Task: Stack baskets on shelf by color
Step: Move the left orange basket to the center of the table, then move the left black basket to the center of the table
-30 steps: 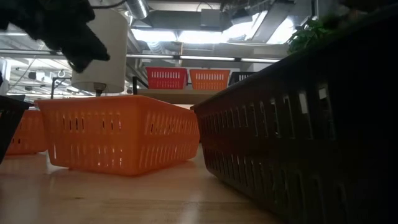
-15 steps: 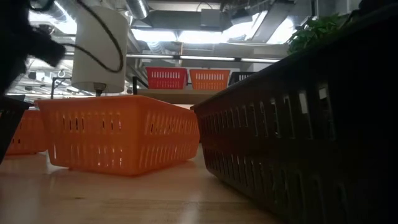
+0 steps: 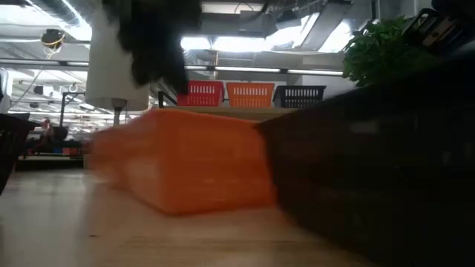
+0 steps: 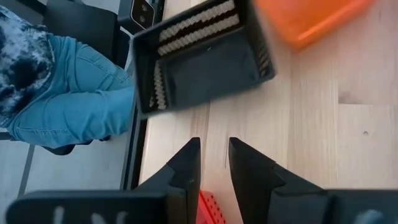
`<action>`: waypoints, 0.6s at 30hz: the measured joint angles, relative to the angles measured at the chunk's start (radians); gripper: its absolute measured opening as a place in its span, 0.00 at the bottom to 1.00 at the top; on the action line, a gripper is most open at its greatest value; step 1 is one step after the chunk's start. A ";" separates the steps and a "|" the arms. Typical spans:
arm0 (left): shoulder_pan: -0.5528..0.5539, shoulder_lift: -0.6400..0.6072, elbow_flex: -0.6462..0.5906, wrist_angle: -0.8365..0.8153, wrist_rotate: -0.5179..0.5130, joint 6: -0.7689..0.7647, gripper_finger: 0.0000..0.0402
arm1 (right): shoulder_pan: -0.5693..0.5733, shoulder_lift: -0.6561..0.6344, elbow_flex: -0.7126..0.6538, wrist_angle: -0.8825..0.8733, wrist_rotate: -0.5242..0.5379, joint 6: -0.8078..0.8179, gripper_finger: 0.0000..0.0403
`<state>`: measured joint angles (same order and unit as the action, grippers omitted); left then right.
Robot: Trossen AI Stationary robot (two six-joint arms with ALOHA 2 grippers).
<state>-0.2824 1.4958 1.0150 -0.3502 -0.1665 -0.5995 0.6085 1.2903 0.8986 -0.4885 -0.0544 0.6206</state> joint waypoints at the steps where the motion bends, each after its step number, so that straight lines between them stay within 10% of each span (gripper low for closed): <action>1: -0.008 0.000 0.043 -0.058 -0.005 0.016 0.00 | 0.003 0.000 0.000 0.000 0.000 0.002 0.21; 9: -0.142 -0.010 0.173 -0.478 0.181 -0.242 0.00 | 0.031 0.000 0.000 -0.002 0.001 -0.025 0.21; 18: -0.385 0.213 0.163 -0.279 0.320 -0.499 0.00 | 0.044 0.000 0.001 -0.005 0.000 -0.082 0.21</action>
<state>-0.6675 1.7089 1.1783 -0.6294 0.1535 -1.0988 0.6525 1.2903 0.8997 -0.4934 -0.0544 0.5385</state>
